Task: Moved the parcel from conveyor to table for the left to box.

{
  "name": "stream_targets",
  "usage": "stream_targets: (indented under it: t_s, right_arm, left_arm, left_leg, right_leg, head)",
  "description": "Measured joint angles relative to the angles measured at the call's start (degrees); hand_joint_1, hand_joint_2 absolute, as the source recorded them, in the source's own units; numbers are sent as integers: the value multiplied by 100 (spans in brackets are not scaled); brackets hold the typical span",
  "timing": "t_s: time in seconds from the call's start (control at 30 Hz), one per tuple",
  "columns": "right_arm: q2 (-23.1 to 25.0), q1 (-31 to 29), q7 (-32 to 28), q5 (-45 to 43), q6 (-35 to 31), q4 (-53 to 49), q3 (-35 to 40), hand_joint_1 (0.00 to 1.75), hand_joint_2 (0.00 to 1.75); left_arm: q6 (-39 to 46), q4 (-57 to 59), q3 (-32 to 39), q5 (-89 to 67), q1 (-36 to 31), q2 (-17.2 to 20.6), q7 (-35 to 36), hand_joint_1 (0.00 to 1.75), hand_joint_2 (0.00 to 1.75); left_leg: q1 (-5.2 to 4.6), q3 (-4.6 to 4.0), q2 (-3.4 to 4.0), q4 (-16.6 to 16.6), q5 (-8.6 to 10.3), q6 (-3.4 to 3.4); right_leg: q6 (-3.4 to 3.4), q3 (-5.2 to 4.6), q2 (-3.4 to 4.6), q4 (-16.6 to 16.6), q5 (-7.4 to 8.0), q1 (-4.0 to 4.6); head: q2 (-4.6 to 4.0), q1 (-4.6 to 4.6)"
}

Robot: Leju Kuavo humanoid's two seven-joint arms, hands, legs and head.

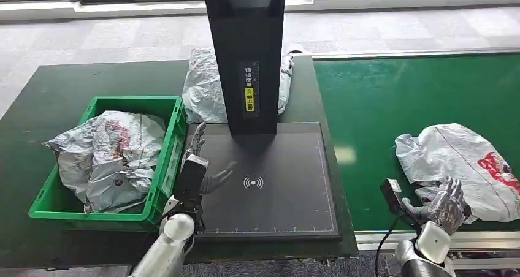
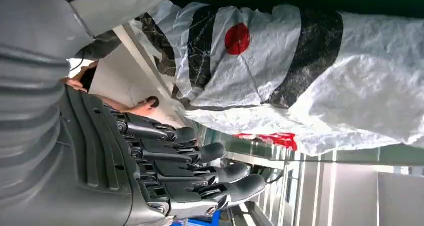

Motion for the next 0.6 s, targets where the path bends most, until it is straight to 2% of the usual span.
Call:
stream_targets:
  t_s: [0.13,0.2,0.23,0.27,0.43,0.6]
  right_arm:
    - [-15,-20,83,20,217,55,0,0,175]
    - [-35,-60,330,107,733,129,0,0,175]
    - [-44,-65,409,142,951,177,0,19,175]
    - [-52,-64,448,153,1034,208,0,175,175]
    - [-83,-174,603,203,1478,337,0,175,175]
    - [-116,-236,636,203,1512,413,0,175,175]
  left_arm:
    - [-20,35,0,0,-8,-2,0,0,175]
    - [-68,63,0,0,-31,-4,-9,0,175]
    - [-85,83,0,0,-46,-11,-18,0,175]
    - [-85,96,0,0,-56,-13,-24,0,175]
    - [-103,173,2,24,-116,-22,-57,0,175]
    - [-103,227,33,35,-128,-28,-61,0,175]
  left_leg:
    - [0,0,1,0,0,0]
    - [0,2,1,0,0,0]
    - [0,1,0,0,1,1]
    - [0,0,-2,0,1,1]
    - [0,4,1,1,1,1]
    - [0,4,1,1,5,8]
  right_leg:
    - [0,0,1,0,0,0]
    - [0,0,1,0,0,0]
    - [0,0,-1,0,0,0]
    - [0,0,-2,0,0,-2]
    - [2,2,0,0,1,-1]
    - [4,3,0,-1,3,-6]
  head:
    - [0,0]
    - [0,0]
    - [0,0]
    - [0,0]
    - [2,0]
    - [0,0]
